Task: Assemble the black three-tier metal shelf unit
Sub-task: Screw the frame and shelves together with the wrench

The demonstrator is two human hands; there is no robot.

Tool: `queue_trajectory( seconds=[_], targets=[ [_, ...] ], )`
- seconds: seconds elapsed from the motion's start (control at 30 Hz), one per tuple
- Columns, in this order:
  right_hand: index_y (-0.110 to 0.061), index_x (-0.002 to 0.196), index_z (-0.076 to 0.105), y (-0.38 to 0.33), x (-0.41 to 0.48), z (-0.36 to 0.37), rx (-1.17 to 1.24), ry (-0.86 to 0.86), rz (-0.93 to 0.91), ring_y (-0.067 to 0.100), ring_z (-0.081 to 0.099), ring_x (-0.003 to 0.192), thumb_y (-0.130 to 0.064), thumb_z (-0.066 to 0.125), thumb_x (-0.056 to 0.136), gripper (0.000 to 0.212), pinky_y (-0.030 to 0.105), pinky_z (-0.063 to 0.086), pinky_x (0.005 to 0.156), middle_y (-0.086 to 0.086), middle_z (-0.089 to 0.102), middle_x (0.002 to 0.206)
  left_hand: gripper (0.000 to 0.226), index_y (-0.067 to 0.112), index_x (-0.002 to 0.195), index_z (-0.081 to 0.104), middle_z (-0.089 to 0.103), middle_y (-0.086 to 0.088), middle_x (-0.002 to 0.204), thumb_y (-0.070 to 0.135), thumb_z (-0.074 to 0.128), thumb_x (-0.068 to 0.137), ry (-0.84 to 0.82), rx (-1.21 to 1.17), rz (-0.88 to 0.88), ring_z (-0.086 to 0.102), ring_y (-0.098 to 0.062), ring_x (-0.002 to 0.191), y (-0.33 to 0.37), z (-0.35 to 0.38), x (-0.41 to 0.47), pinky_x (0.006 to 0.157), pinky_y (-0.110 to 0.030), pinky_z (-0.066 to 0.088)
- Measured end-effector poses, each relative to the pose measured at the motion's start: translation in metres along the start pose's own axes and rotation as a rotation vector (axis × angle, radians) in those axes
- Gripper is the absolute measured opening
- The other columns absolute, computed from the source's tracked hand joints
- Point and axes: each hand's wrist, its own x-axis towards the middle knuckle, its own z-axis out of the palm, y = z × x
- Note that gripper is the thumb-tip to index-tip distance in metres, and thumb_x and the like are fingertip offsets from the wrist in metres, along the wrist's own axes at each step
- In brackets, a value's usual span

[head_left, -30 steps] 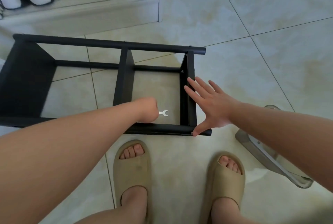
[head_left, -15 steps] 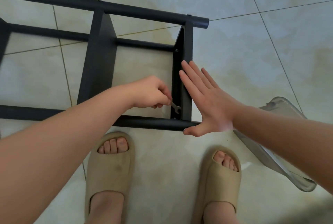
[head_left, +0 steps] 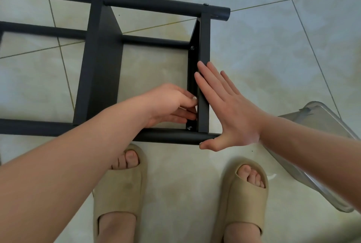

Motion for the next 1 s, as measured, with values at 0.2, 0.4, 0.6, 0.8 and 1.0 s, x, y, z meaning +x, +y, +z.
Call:
queue_trajectory(
  seconds=[0.2, 0.4, 0.6, 0.8, 1.0],
  targets=[
    [-0.006, 0.16, -0.01, -0.001, 0.0, 0.0, 0.008, -0.002, 0.0, 0.024, -0.026, 0.152, -0.086, 0.053, 0.07, 0.135, 0.053, 0.0, 0.126, 0.009, -0.024, 0.166, 0.02, 0.004, 0.115, 0.064, 0.073, -0.015, 0.097, 0.014, 0.058, 0.099, 0.044, -0.031, 0.063, 0.073, -0.019, 0.079, 0.001, 0.003, -0.004, 0.076, -0.03, 0.06],
    [-0.005, 0.16, -0.01, -0.002, 0.002, 0.0, 0.007, 0.0, -0.001, 0.024, -0.026, 0.152, -0.086, 0.052, 0.071, 0.135, 0.053, -0.001, 0.126, 0.009, -0.023, 0.167, 0.012, 0.006, 0.108, 0.065, 0.074, -0.012, 0.087, 0.012, 0.061, 0.098, 0.028, -0.002, 0.056, 0.075, -0.022, 0.078, 0.0, -0.002, -0.009, 0.071, -0.03, 0.062],
    [-0.005, 0.16, -0.01, -0.003, 0.004, 0.0, 0.01, 0.002, 0.0, 0.024, -0.026, 0.152, -0.086, 0.052, 0.07, 0.135, 0.052, -0.001, 0.126, 0.009, -0.024, 0.166, 0.009, 0.007, 0.103, 0.065, 0.073, -0.01, 0.082, 0.013, 0.06, 0.098, 0.087, 0.017, 0.087, 0.075, -0.022, 0.075, 0.001, -0.001, -0.011, 0.072, -0.031, 0.062],
    [-0.005, 0.16, -0.01, -0.003, 0.005, 0.001, 0.018, 0.009, -0.004, 0.024, -0.026, 0.152, -0.086, 0.053, 0.071, 0.135, 0.053, -0.001, 0.126, 0.009, -0.024, 0.166, 0.012, 0.002, 0.102, 0.065, 0.073, -0.014, 0.083, 0.011, 0.057, 0.098, 0.062, -0.004, 0.065, 0.075, -0.025, 0.076, 0.001, 0.0, -0.012, 0.073, -0.034, 0.062],
    [-0.006, 0.16, -0.01, -0.003, 0.005, 0.002, 0.028, 0.018, -0.007, 0.025, -0.025, 0.153, -0.085, 0.053, 0.071, 0.135, 0.053, -0.001, 0.126, 0.009, -0.023, 0.167, 0.01, 0.002, 0.097, 0.063, 0.074, -0.014, 0.08, 0.008, 0.055, 0.098, 0.045, 0.027, 0.059, 0.076, -0.025, 0.078, 0.002, -0.003, -0.014, 0.071, -0.033, 0.062]
  ],
)
